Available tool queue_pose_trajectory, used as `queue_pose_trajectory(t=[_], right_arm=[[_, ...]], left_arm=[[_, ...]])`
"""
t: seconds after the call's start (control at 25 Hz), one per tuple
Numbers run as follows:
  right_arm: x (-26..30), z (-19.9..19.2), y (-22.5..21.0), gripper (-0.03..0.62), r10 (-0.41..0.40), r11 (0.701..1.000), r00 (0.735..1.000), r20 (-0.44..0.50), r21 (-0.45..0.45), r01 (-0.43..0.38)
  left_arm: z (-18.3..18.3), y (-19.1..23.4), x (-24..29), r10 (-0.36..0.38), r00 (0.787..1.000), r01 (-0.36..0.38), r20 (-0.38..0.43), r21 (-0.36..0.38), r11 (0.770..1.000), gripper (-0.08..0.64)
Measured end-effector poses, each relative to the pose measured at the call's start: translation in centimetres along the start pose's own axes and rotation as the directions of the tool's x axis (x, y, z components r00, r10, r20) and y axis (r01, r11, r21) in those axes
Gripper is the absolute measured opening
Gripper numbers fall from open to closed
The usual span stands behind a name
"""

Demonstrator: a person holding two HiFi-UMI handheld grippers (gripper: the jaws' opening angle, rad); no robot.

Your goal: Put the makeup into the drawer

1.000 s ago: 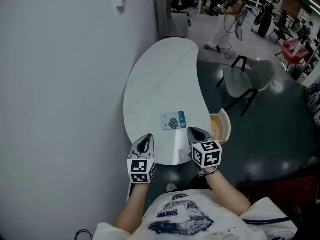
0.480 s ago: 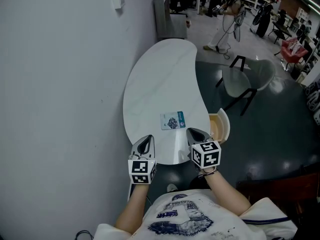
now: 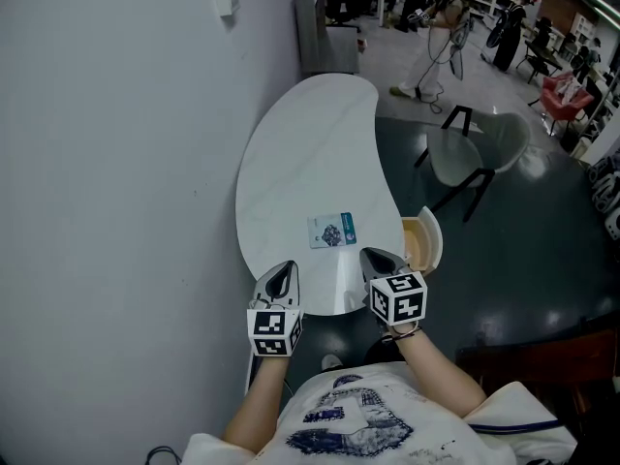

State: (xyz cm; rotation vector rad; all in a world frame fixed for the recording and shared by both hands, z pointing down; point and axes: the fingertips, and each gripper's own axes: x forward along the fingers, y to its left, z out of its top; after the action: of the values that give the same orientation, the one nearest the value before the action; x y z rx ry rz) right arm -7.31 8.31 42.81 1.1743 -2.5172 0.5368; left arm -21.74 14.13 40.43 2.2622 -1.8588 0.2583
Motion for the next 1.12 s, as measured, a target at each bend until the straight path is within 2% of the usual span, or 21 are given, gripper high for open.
queue_pose_trajectory(t=[0.48, 0.8, 1.12], right_arm=[[1.5, -0.6, -0.9, 0.020, 0.022, 1.000, 0.999, -0.035, -0.021, -0.022], [5.9, -0.5, -2.5, 0.020, 0.108, 0.993, 0.989, -0.102, -0.036, -0.112], [11.4, 1.4, -5.2, 0.020, 0.202, 0.973, 0.966, -0.162, -0.079, -0.216]], left_arm=[[-1.9, 0.6, 1.7, 0.023, 0.999, -0.025, -0.038, -0.035, 0.999, 0.034], [-3.4, 1.9, 4.3, 0.110, 0.989, -0.118, -0.095, -0.077, 0.990, 0.034], [-4.3, 3.0, 8.5, 0.211, 0.966, -0.230, -0.150, -0.120, 0.966, 0.034]])
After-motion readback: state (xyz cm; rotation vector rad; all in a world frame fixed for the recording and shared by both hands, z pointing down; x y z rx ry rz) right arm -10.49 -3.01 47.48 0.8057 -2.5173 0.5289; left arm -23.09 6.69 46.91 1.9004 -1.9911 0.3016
